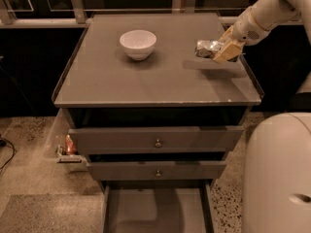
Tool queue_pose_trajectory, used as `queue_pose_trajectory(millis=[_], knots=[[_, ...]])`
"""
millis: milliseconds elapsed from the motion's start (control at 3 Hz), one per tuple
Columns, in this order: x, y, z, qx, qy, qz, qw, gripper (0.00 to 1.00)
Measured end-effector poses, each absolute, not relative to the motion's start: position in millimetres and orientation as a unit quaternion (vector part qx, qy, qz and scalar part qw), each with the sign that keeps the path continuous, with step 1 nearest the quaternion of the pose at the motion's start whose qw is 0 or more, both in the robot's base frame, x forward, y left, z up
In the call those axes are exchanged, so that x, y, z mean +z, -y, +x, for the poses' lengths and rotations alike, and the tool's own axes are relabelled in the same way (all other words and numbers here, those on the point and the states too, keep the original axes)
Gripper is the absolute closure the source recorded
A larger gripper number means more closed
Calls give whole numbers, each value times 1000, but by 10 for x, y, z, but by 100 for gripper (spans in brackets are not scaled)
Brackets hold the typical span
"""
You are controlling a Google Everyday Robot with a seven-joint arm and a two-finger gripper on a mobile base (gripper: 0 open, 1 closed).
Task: Place redbull can into bottom drawer
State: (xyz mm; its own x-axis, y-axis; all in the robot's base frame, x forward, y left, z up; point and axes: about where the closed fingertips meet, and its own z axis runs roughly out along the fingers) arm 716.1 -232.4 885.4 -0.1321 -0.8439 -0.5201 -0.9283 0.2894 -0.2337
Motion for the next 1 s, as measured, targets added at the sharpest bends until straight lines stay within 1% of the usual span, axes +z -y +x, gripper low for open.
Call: queue_pose_trajectory(millis=[333, 667, 1000], knots=[[9351, 2549, 6905, 6, -736, -588, 336, 100], [9946, 2793, 6419, -65, -722, -565, 393, 100], [10253, 2750, 5844, -98, -710, -547, 433, 100]])
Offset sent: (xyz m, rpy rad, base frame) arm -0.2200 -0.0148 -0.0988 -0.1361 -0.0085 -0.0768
